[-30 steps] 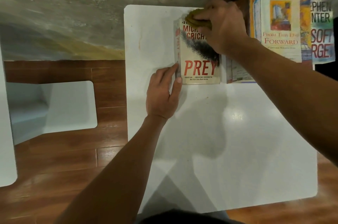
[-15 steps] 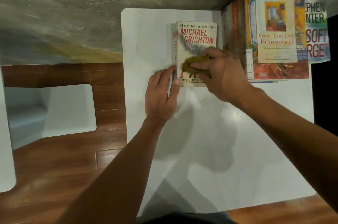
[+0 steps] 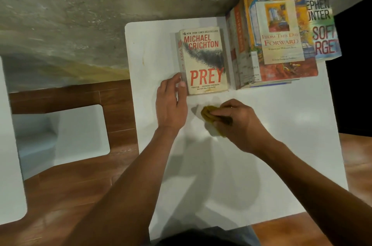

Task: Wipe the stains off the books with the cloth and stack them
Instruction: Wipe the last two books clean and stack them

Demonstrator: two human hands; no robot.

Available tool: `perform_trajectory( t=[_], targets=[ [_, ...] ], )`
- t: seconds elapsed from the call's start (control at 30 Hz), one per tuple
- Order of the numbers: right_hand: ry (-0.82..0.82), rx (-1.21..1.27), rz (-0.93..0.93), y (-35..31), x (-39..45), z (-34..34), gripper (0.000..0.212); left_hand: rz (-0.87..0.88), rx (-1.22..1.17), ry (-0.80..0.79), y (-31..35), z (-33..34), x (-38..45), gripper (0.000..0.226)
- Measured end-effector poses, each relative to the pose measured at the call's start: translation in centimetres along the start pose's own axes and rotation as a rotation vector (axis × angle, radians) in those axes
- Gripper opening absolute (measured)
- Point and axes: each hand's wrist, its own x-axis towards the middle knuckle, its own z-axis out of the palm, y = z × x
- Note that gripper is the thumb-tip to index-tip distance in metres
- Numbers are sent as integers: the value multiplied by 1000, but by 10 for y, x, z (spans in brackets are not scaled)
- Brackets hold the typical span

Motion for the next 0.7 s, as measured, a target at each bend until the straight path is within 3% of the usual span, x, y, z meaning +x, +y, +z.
perform_trajectory(
  t=[0.13, 0.4, 0.5, 0.57, 0.7],
  targets=[
    [106, 228, 177, 4, -27, -8, 31, -243, 102, 1, 33, 9, 17, 48],
    [202, 352, 228, 10, -58, -11, 31, -690, 176, -80, 82, 18, 49, 71],
    [250, 404, 270, 15, -69, -12, 32, -772, 116, -100, 89, 21, 57, 87],
    [260, 444, 307, 20, -78, -11, 33, -855, -59, -102, 88, 25, 62, 95],
    [265, 494, 358, 29, -94, -9, 35, -858, -131, -81, 90, 35, 59, 88]
  ],
)
